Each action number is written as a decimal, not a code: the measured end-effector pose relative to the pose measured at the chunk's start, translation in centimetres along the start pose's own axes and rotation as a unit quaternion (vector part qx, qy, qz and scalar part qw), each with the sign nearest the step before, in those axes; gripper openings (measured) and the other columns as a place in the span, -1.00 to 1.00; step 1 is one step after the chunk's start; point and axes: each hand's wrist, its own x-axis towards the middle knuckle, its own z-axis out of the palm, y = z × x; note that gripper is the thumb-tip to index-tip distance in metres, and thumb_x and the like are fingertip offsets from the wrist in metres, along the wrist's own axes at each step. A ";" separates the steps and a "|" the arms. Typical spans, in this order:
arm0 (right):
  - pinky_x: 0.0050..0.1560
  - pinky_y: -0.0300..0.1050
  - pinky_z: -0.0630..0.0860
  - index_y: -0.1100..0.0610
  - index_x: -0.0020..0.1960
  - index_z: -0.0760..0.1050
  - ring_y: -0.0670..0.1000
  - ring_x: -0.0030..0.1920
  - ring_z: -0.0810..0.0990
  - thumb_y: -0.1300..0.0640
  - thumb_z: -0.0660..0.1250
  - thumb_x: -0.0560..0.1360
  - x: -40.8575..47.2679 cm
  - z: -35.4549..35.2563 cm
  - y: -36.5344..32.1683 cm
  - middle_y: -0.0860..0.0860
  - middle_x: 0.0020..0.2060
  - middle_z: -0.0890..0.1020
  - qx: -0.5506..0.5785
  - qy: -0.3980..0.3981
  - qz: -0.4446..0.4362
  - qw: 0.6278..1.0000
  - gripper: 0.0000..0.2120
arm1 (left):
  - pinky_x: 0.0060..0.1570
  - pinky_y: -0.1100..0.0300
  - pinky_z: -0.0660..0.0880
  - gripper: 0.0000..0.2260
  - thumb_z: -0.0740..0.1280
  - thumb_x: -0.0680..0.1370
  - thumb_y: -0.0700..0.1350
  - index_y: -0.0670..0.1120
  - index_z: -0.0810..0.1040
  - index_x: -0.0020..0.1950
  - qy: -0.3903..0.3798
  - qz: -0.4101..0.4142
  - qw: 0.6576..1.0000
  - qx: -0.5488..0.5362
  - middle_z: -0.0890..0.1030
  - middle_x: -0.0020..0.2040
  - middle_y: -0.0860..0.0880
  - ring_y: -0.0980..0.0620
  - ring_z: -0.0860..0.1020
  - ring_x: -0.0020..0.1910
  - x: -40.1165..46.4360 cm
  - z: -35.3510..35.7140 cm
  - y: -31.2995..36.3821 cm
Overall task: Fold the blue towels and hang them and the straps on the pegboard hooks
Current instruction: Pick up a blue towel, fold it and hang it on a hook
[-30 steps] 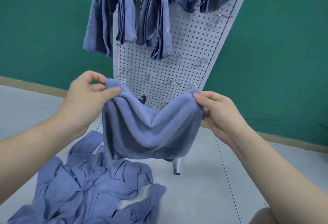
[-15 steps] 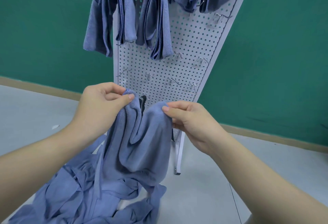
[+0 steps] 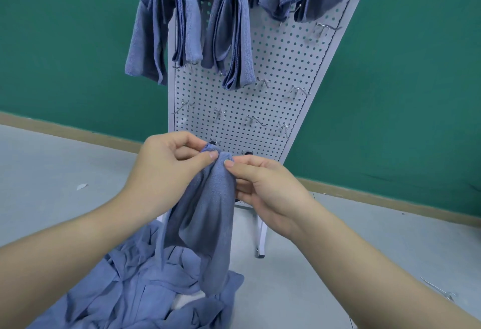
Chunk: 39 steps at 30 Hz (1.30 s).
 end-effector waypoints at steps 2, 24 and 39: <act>0.31 0.08 0.55 0.32 0.22 0.59 0.12 0.02 0.67 0.24 0.40 0.60 -0.3 0.1 -0.1 0.24 0.03 0.73 0.012 0.005 0.000 1.000 -0.76 | 0.09 -0.08 0.60 -0.95 0.53 0.51 -0.22 -0.10 0.71 -0.12 -0.010 0.006 1.000 0.000 0.75 -0.22 -0.07 -0.03 0.69 -0.16 -0.4 0.3 0.3; 0.11 0.11 0.57 0.09 -0.12 0.54 0.08 -0.12 0.56 0.22 0.41 0.58 0.9 1.9 0.7 0.12 -0.17 0.61 0.032 0.195 -0.065 0.978 -0.87 | 0.04 0.12 0.65 -0.83 0.47 0.57 -0.14 0.10 0.69 -0.18 0.154 0.022 0.986 0.055 0.73 -0.22 0.15 0.20 0.65 -0.23 0.2 0.0 0.1; 0.28 0.20 0.57 0.15 -0.11 0.60 0.10 -0.08 0.66 0.29 0.40 0.57 0.0 3.2 1.5 0.31 -0.01 0.70 0.025 0.132 -0.071 0.988 -0.90 | 0.15 0.41 0.52 -0.86 0.45 0.58 -0.17 0.06 0.75 0.01 0.099 0.018 0.995 0.015 0.74 -0.02 0.20 0.34 0.65 0.06 -2.4 3.4 0.1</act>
